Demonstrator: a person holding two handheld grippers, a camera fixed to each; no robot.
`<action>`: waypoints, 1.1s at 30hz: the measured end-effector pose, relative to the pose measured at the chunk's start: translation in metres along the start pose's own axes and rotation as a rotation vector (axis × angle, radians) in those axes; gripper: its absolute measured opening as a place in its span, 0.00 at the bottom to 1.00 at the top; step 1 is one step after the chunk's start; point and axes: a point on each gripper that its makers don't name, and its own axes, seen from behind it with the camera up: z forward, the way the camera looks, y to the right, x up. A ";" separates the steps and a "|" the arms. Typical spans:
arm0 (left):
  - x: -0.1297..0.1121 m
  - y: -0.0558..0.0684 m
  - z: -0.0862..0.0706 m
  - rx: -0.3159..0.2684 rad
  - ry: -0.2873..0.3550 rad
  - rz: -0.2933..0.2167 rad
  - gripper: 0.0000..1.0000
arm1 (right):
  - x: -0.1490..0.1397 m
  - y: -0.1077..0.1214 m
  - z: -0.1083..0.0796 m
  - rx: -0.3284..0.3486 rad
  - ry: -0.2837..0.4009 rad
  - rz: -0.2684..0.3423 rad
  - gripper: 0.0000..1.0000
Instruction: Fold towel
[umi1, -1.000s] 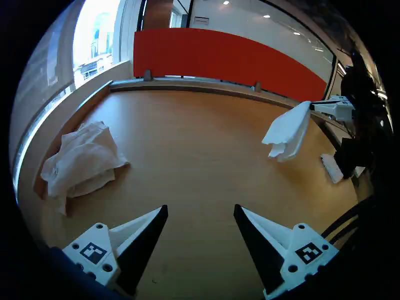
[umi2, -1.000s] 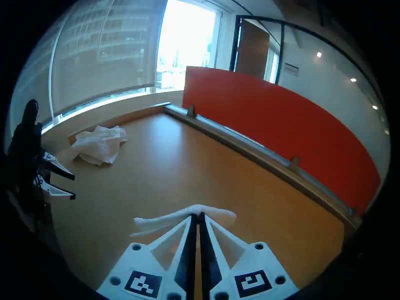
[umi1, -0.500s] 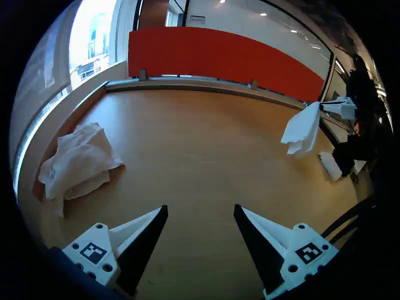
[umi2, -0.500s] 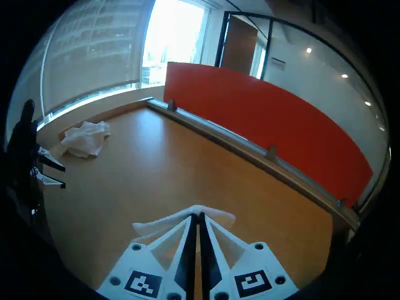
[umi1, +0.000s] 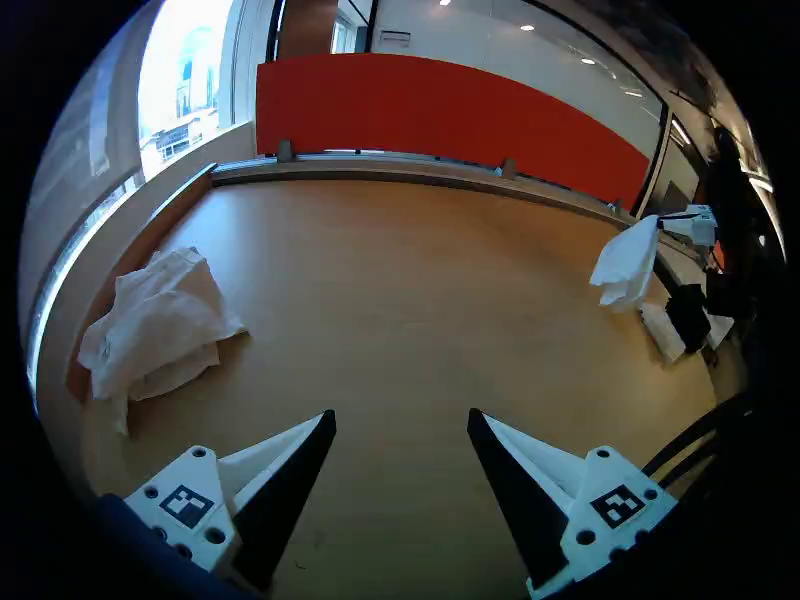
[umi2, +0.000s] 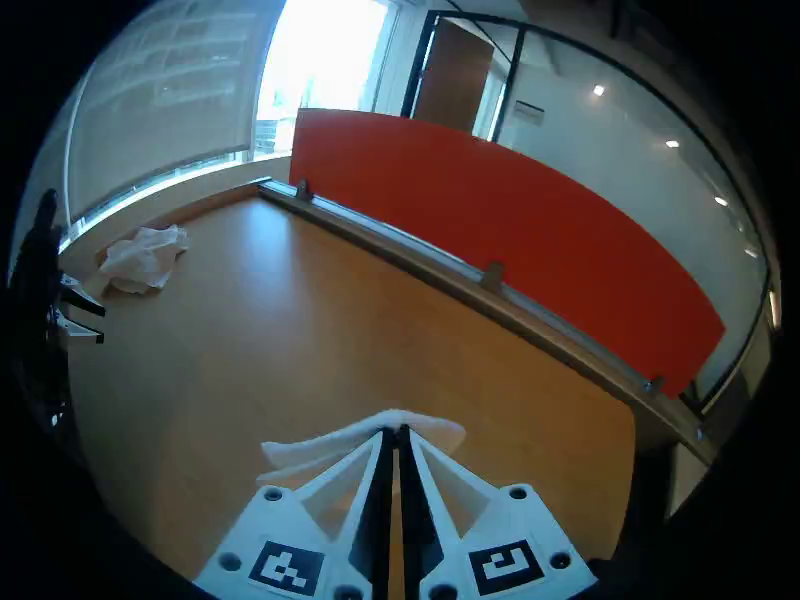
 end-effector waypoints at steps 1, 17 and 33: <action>0.000 0.000 0.000 0.000 -0.001 0.000 0.98 | -0.002 0.005 -0.002 -0.005 -0.002 0.004 0.04; -0.001 0.003 0.001 0.014 -0.015 0.003 0.98 | -0.041 0.083 -0.025 -0.083 -0.054 0.050 0.04; 0.004 0.012 0.001 0.028 -0.017 0.016 0.98 | -0.079 0.143 -0.033 -0.143 -0.100 0.110 0.04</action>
